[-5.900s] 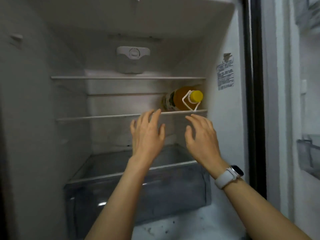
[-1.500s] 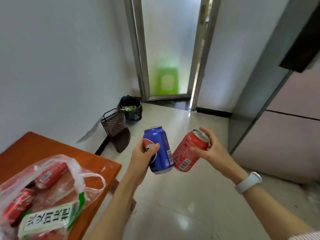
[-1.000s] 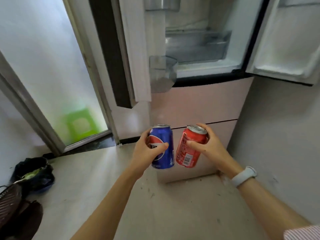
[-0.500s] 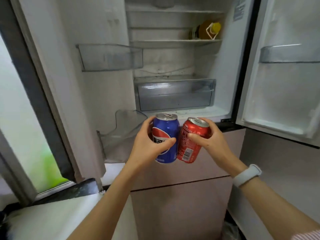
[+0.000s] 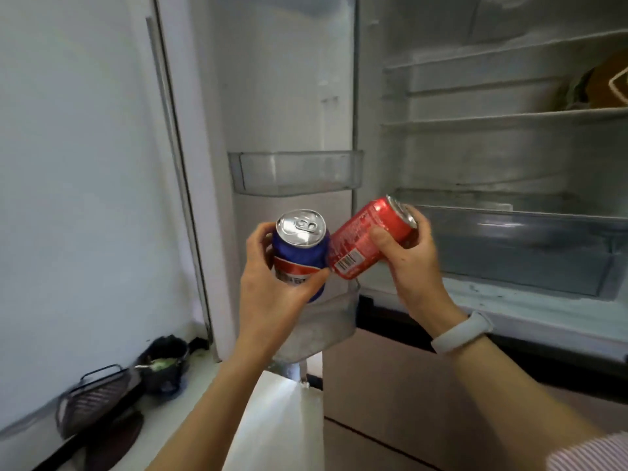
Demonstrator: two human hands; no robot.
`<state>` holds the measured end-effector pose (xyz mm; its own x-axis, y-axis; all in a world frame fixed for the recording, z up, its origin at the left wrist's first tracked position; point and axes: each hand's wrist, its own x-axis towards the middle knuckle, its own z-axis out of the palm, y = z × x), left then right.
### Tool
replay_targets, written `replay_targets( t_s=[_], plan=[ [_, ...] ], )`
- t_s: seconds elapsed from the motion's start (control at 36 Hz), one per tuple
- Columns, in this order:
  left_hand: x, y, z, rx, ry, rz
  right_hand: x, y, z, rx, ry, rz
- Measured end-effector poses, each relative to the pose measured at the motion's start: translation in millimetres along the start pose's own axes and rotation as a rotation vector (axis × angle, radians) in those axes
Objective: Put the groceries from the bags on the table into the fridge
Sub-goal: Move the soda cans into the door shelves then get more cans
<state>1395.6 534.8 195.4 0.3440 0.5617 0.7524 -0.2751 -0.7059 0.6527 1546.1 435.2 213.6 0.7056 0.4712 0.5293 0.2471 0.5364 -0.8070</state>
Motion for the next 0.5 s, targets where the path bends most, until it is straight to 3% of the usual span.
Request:
replay_targets(
  t_s=[0.19, 0.33, 0.5],
  plan=[
    [-1, -3, 7, 0.234, 0.131, -0.147, 16, 35, 8, -0.197, -0.221, 0.036],
    [13, -6, 13, 0.408, 0.066, -0.199, 31, 54, 8, -0.451, -0.398, 0.066],
    [17, -32, 20, 0.581, -0.035, -0.327, 43, 64, 5, -0.785, -0.461, 0.042]
  ],
)
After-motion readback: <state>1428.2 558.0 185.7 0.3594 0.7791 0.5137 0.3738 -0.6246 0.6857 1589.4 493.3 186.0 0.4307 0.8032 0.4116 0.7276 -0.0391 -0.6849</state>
